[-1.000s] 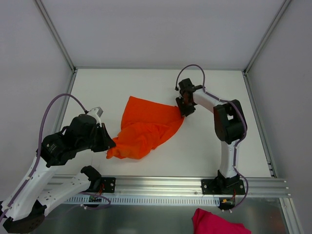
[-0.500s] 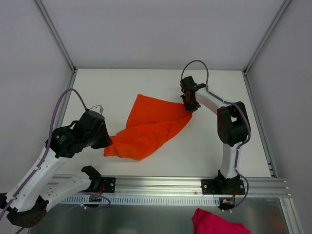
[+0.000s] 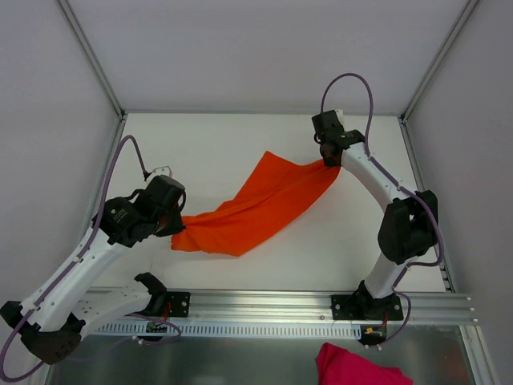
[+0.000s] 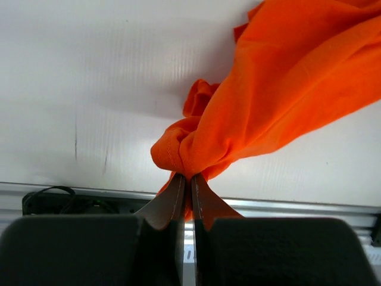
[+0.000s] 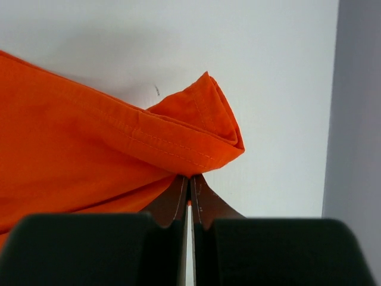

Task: Fold and stack the t-shirts
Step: Flatten out the tshirt

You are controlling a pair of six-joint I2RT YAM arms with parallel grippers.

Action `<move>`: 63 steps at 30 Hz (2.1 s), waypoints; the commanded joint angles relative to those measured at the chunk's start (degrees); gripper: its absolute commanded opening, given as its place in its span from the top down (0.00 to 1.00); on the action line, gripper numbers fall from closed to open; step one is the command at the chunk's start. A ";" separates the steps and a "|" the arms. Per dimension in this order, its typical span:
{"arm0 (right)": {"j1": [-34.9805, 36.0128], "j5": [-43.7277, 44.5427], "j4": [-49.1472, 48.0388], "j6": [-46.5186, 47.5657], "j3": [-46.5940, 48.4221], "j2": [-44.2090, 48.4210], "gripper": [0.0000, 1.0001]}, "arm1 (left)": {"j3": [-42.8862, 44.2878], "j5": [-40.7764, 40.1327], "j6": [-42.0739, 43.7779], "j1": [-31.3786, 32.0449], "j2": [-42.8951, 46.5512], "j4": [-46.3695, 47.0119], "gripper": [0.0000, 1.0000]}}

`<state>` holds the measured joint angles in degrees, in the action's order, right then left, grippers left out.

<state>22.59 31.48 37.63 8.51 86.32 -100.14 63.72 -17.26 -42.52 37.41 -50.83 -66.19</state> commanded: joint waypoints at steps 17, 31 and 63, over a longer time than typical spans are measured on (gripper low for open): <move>-0.44 12.99 -4.23 6.15 1.91 8.90 0.99 | 18.26 -11.57 16.05 -6.20 -14.21 21.10 1.00; -0.44 14.04 -8.18 12.93 5.35 16.20 0.99 | 24.16 -11.66 21.69 -6.47 -16.58 27.79 1.00; -0.35 12.72 -4.92 10.64 -2.65 36.58 0.99 | 21.88 -7.19 20.72 -6.47 -9.47 29.98 1.00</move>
<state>22.57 43.07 34.79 18.90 83.94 -67.42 83.50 -26.59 -21.58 31.40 -62.94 -38.24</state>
